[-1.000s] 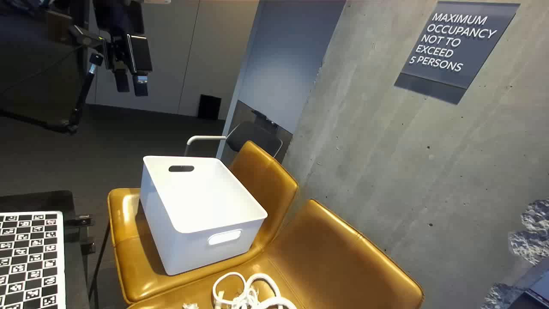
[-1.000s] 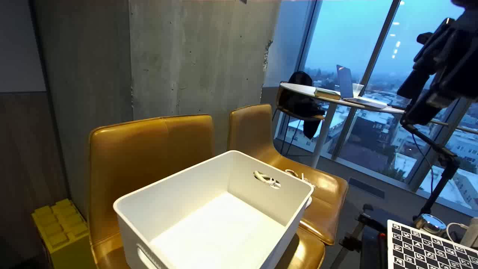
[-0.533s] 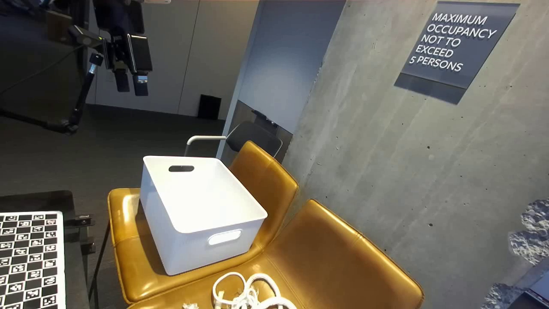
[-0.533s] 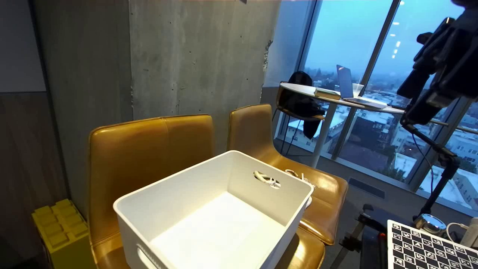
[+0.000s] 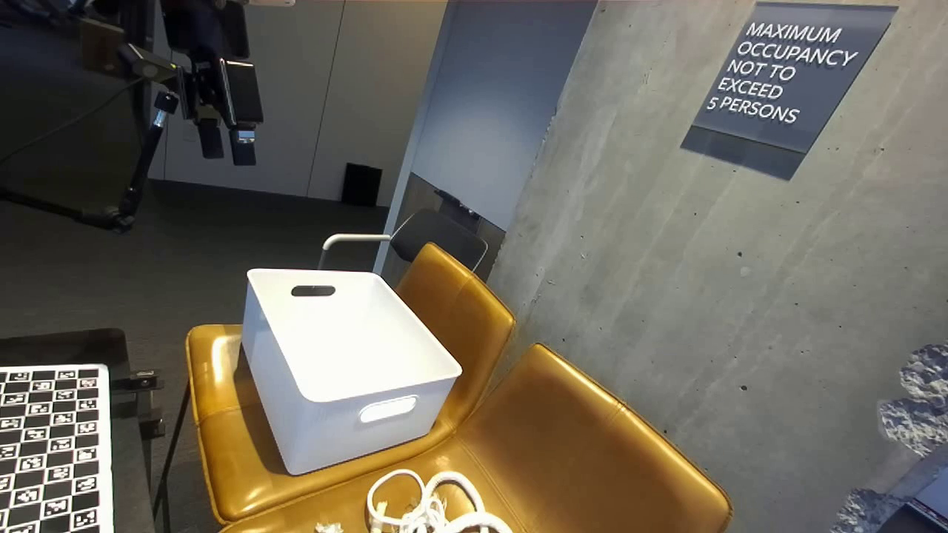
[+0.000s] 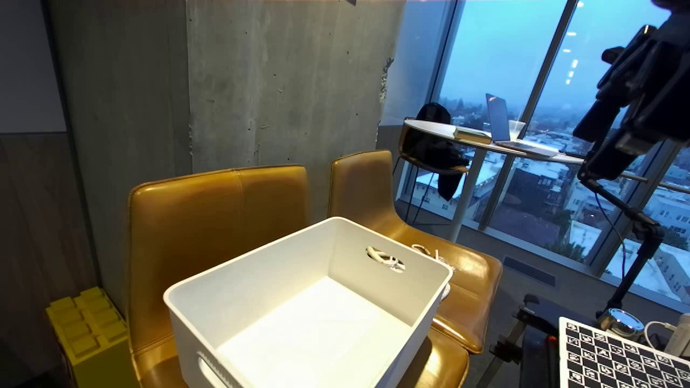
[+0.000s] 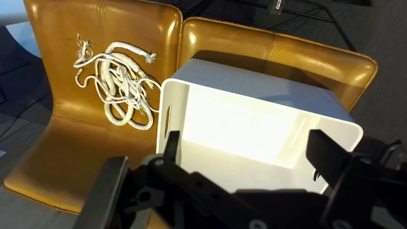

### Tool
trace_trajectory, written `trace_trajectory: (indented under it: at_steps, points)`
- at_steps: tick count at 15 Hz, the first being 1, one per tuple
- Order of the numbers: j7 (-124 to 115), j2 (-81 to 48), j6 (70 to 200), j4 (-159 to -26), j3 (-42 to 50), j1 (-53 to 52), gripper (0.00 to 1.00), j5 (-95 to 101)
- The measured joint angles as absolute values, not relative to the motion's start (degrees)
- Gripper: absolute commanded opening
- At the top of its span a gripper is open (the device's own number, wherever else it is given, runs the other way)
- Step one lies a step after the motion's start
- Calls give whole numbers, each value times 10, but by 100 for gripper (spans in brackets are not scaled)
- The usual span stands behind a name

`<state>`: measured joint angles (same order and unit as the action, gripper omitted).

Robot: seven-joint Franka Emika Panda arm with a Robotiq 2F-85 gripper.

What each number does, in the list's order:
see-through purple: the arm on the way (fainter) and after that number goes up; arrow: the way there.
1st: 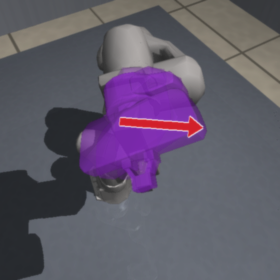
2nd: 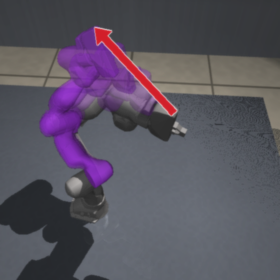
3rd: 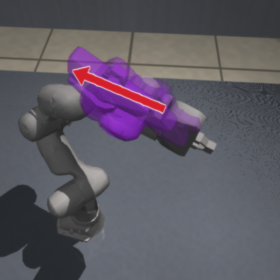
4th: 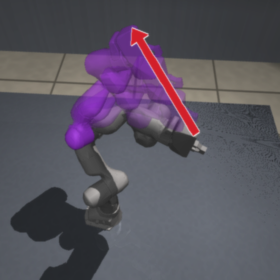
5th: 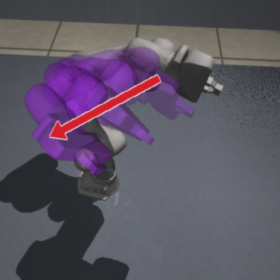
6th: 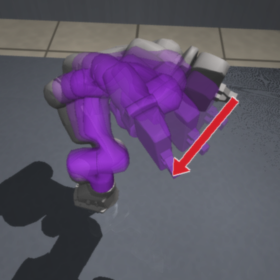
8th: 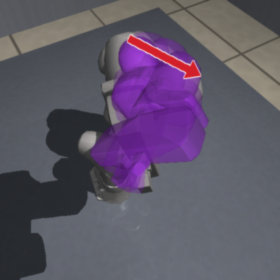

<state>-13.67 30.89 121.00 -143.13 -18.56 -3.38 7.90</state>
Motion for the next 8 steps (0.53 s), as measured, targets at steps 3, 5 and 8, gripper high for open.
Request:
trace_trajectory:
  at_steps: [3, 5, 8]
  points:
    - [-137, 309, 1210, -1431, -186, -34, 100, 79]
    - [-137, 309, 1210, -1431, -186, -34, 100, 79]
    - [-136, 307, 1213, -1432, -182, -36, 100, 81]
